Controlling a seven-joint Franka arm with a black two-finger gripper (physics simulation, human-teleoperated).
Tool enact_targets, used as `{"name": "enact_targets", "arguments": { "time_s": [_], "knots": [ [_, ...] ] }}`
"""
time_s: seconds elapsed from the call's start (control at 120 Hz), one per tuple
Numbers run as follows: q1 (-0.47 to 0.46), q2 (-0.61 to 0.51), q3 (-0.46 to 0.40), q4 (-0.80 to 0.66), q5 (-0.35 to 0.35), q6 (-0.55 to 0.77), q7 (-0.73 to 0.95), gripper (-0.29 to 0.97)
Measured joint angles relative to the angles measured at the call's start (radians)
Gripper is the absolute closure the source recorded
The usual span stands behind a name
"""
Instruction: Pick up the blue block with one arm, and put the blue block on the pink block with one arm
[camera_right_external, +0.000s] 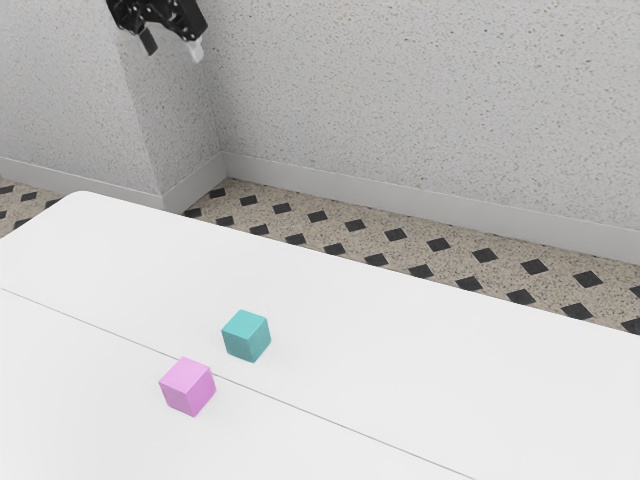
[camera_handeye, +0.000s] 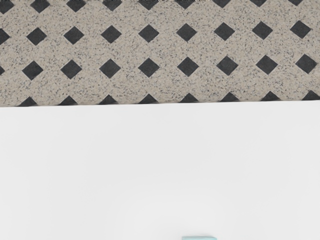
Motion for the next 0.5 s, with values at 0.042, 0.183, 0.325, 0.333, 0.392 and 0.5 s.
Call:
{"name": "enact_targets", "arguments": {
  "time_s": [0.042,0.183,0.325,0.333,0.392,0.5],
  "knots": [
    [-0.001,0.001,-0.005,-0.001,0.001,0.003,0.002,0.00],
    [0.000,0.000,-0.004,-0.001,0.003,0.003,0.007,0.00],
    [0.004,-0.005,-0.004,-0.106,0.009,-0.001,0.012,0.00],
    [0.003,-0.006,-0.005,-0.122,0.008,0.001,0.012,0.00],
    [-0.002,-0.009,-0.006,-0.241,0.004,0.044,0.014,0.00],
    [-0.001,0.001,-0.001,-0.386,0.012,0.122,0.016,0.00]
  ]
}}
